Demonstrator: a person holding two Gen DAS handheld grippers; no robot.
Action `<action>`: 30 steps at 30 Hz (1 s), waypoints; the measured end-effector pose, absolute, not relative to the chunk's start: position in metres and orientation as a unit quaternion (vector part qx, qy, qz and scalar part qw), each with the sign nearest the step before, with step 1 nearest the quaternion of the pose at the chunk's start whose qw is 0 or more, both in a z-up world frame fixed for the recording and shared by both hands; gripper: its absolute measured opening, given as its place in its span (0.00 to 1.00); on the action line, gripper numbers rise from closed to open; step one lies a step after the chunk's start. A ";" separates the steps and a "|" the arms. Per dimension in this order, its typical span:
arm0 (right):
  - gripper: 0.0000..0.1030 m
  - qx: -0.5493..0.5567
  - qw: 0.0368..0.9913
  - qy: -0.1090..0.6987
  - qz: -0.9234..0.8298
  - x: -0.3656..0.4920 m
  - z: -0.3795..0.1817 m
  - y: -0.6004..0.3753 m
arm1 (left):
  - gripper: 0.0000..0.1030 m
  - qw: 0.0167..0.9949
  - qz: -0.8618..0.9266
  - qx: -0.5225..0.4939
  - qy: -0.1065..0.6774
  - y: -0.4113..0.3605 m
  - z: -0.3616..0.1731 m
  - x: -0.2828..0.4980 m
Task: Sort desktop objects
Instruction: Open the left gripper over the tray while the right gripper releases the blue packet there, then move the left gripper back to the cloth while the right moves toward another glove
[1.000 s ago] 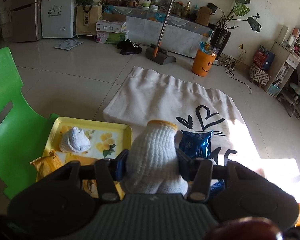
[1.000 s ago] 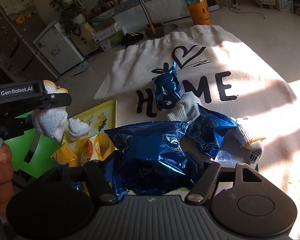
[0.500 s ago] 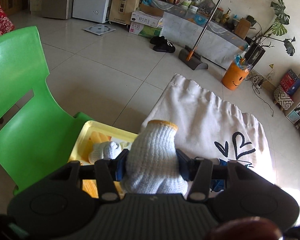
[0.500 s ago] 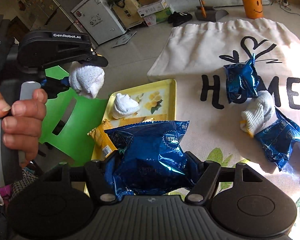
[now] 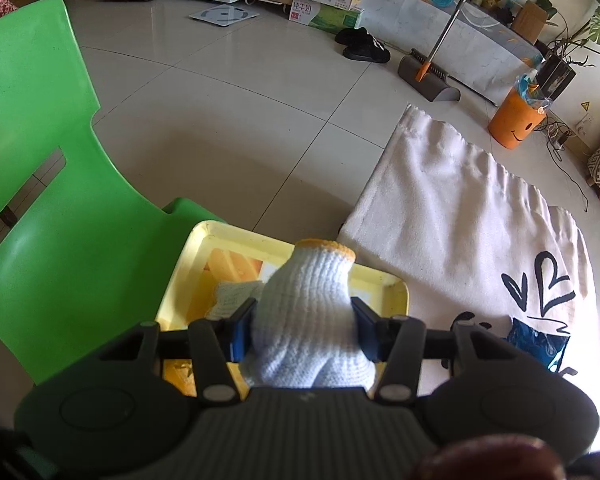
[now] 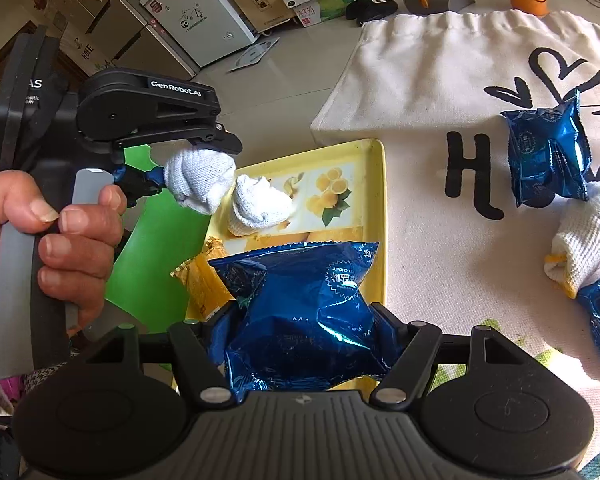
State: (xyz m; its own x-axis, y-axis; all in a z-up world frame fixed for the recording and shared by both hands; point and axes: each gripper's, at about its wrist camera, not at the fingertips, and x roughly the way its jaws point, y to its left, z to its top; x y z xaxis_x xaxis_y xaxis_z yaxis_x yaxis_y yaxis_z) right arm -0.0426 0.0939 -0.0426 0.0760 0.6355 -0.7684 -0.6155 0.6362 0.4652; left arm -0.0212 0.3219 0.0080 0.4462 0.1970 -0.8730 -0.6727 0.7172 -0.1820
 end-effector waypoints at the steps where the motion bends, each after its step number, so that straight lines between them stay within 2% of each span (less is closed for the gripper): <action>1: 0.67 0.007 0.731 0.531 0.428 -0.042 -0.044 0.097 | 0.47 0.808 0.265 -0.263 0.455 0.322 0.005 -0.019; 12: 0.69 0.000 0.678 0.536 0.503 -0.053 -0.055 0.134 | 0.49 0.802 0.271 -0.285 0.450 0.345 0.005 -0.022; 14: 0.71 -0.008 0.671 0.538 0.511 -0.057 -0.057 0.141 | 0.60 0.805 0.274 -0.277 0.448 0.343 0.008 -0.022; 15: 0.76 -0.011 0.672 0.537 0.509 -0.059 -0.058 0.143 | 0.64 0.808 0.274 -0.269 0.446 0.341 0.011 -0.021; 17: 0.81 -0.015 0.677 0.533 0.507 -0.060 -0.057 0.142 | 0.81 0.815 0.274 -0.257 0.442 0.335 0.015 -0.020; 21: 0.82 -0.028 0.692 0.522 0.499 -0.056 -0.051 0.134 | 0.87 0.822 0.263 -0.257 0.435 0.327 0.024 -0.014; 23: 0.83 -0.022 0.698 0.518 0.493 -0.052 -0.048 0.126 | 0.98 0.824 0.253 -0.269 0.429 0.325 0.025 -0.013; 30: 0.83 -0.023 0.726 0.508 0.463 -0.030 -0.034 0.097 | 0.99 0.827 0.246 -0.272 0.425 0.308 0.029 -0.008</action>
State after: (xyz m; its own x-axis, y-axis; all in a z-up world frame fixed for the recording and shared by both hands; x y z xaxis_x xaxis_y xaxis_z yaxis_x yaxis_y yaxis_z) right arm -0.0302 0.0971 -0.0339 0.0549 0.6487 -0.7591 -0.6962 0.5698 0.4365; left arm -0.0083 0.3082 0.0290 0.5174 0.1752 -0.8376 -0.6385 0.7307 -0.2416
